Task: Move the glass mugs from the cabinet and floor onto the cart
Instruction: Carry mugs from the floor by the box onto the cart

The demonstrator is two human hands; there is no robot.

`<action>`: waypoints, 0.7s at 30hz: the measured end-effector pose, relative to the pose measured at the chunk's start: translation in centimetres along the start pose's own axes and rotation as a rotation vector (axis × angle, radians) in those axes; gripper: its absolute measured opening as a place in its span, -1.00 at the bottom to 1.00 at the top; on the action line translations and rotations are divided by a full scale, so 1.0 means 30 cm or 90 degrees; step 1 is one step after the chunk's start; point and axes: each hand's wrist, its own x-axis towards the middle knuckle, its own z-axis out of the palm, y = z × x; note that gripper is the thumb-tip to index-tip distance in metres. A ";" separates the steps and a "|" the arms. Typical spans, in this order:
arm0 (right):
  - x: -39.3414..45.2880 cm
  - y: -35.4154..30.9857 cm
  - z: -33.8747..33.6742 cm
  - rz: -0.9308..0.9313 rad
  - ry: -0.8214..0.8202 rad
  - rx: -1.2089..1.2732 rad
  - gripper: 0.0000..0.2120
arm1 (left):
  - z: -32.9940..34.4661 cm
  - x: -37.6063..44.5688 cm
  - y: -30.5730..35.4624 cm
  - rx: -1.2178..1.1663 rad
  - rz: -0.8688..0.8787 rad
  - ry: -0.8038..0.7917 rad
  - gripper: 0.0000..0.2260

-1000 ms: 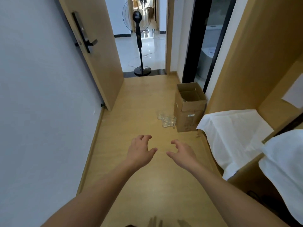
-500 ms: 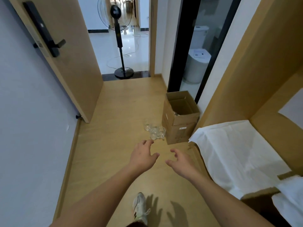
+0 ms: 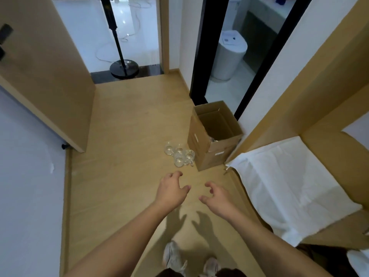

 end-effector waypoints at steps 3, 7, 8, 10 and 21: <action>0.072 -0.036 -0.011 0.013 -0.008 -0.003 -0.42 | -0.008 0.076 -0.016 -0.004 -0.014 -0.016 -0.49; 0.168 -0.072 -0.035 -0.005 -0.028 -0.024 -0.42 | -0.012 0.187 -0.017 -0.014 -0.027 -0.026 -0.49; 0.201 -0.075 -0.046 -0.006 -0.034 -0.027 -0.42 | -0.011 0.222 -0.011 -0.018 -0.031 -0.027 -0.49; 0.267 -0.083 -0.069 -0.001 -0.042 -0.031 -0.43 | -0.012 0.289 0.000 -0.019 -0.039 -0.024 -0.49; 0.698 -0.169 -0.213 0.001 -0.101 0.054 -0.51 | -0.029 0.647 0.094 -0.040 -0.142 -0.016 -0.50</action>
